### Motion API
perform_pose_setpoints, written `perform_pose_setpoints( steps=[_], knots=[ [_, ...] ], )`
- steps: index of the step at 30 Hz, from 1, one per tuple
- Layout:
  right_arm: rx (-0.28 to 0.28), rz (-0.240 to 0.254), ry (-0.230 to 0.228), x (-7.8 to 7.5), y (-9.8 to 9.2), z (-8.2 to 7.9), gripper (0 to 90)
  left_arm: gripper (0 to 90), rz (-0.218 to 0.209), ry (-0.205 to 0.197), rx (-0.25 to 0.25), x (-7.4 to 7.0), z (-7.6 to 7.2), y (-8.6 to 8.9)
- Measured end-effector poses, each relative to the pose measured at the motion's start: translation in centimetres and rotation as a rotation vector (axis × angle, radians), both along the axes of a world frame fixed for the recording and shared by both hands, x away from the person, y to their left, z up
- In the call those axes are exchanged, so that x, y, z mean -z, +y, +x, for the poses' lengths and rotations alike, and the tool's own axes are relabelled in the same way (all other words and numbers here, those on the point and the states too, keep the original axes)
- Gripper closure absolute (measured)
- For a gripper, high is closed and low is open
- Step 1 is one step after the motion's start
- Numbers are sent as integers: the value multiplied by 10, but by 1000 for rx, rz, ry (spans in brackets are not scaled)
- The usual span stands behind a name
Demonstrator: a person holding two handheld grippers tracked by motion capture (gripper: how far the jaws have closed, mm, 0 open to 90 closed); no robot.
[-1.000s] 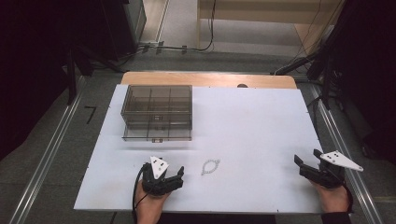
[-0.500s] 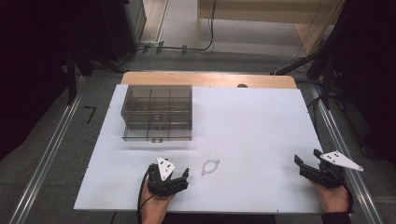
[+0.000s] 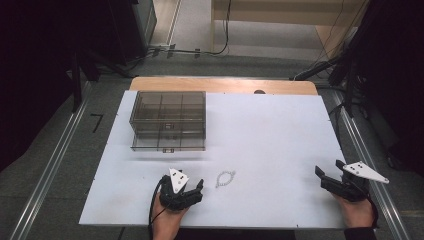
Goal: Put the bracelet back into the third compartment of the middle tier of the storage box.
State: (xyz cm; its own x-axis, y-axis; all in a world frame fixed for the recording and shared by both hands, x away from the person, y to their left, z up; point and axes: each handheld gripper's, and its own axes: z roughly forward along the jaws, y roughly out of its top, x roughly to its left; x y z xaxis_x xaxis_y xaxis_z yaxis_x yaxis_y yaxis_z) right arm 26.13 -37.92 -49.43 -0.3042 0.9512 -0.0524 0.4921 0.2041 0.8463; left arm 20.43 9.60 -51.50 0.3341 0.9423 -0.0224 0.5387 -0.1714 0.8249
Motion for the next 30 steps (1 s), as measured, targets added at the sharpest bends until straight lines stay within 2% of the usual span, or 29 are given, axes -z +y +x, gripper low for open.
perform_pose_setpoints(
  steps=[10,17,28,30],
  knots=[
    [-7,-5,-1,0,0,0,207,246,-8,1,12,2,3,-6],
    [-5,-3,1,0,0,1,207,272,11,0,30,2,4,-10],
    [-4,-6,5,1,0,1,207,324,-1,7,70,2,5,-14],
    [-3,-6,5,1,0,1,207,346,-14,11,81,2,5,-14]
  ],
)
